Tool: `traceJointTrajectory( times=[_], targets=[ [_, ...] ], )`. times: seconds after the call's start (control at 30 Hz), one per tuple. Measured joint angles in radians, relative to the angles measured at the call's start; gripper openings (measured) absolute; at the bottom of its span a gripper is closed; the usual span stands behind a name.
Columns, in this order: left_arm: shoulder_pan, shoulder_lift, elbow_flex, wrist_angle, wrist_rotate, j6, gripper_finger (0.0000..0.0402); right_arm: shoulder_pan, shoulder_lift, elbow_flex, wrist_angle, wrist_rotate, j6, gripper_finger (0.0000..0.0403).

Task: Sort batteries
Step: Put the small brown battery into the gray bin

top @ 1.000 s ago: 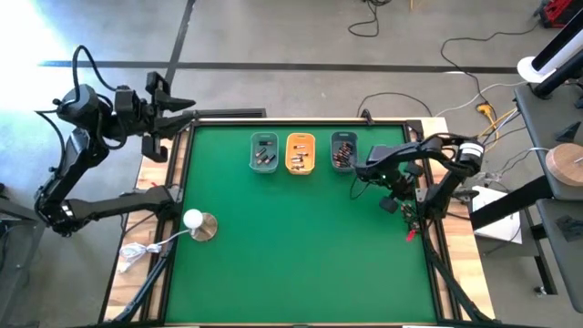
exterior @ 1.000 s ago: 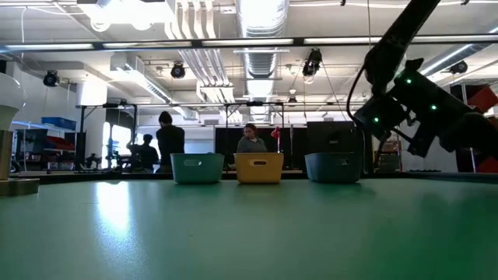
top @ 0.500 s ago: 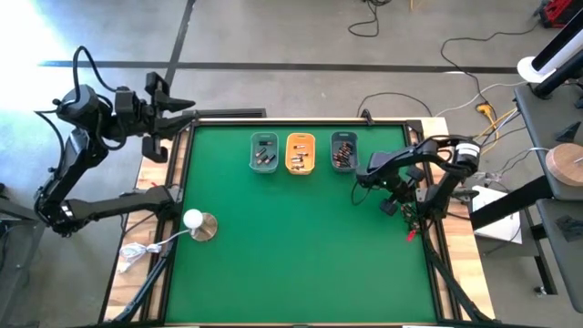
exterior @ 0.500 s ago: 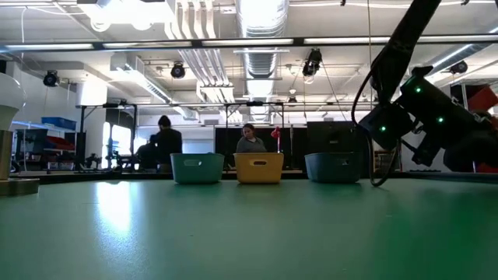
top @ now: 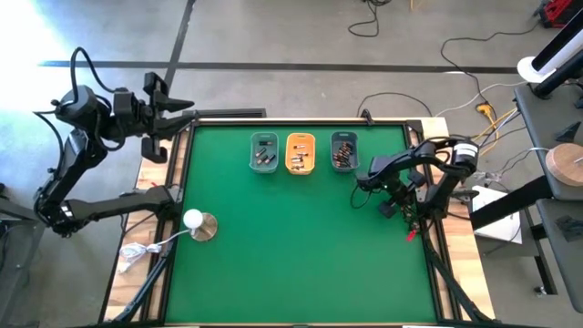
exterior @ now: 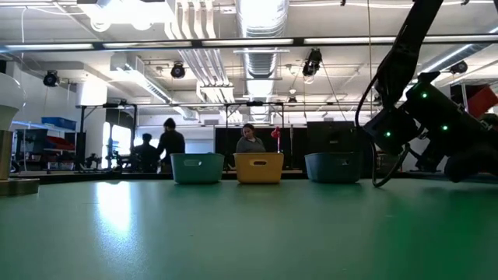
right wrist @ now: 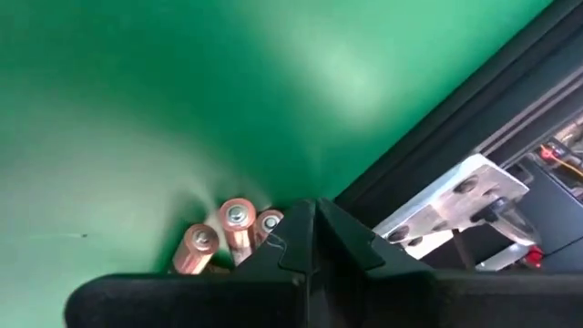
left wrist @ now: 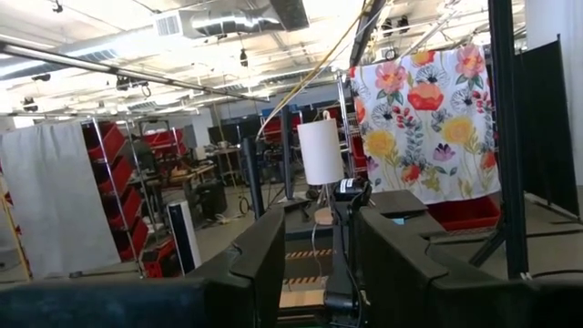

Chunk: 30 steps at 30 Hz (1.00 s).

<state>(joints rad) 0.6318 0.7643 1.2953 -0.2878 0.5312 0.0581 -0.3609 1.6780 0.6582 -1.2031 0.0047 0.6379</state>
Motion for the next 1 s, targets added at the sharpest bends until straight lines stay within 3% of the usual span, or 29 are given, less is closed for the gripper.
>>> traceJointTrajectory(
  times=[0.43, 0.6, 0.8, 1.0],
  targets=[
    [0.000, -0.004, 0.000, -0.003, 0.000, 0.011, 0.0117, 0.141, -0.019, 0.030, 0.009, -0.144, 0.078, 0.0009],
    [0.000, -0.004, 0.000, -0.006, 0.001, 0.011, 0.0117, 0.188, -0.028, 0.055, 0.009, -0.151, 0.141, 0.0009],
    [0.000, -0.004, 0.000, -0.006, 0.001, 0.011, 0.0117, 0.248, -0.101, 0.170, 0.001, -0.141, 0.264, 0.0011],
    [0.000, -0.004, 0.000, -0.008, 0.000, 0.011, 0.0117, 0.379, -0.154, 0.295, 0.009, -0.124, 0.355, 0.0025]
  ],
)
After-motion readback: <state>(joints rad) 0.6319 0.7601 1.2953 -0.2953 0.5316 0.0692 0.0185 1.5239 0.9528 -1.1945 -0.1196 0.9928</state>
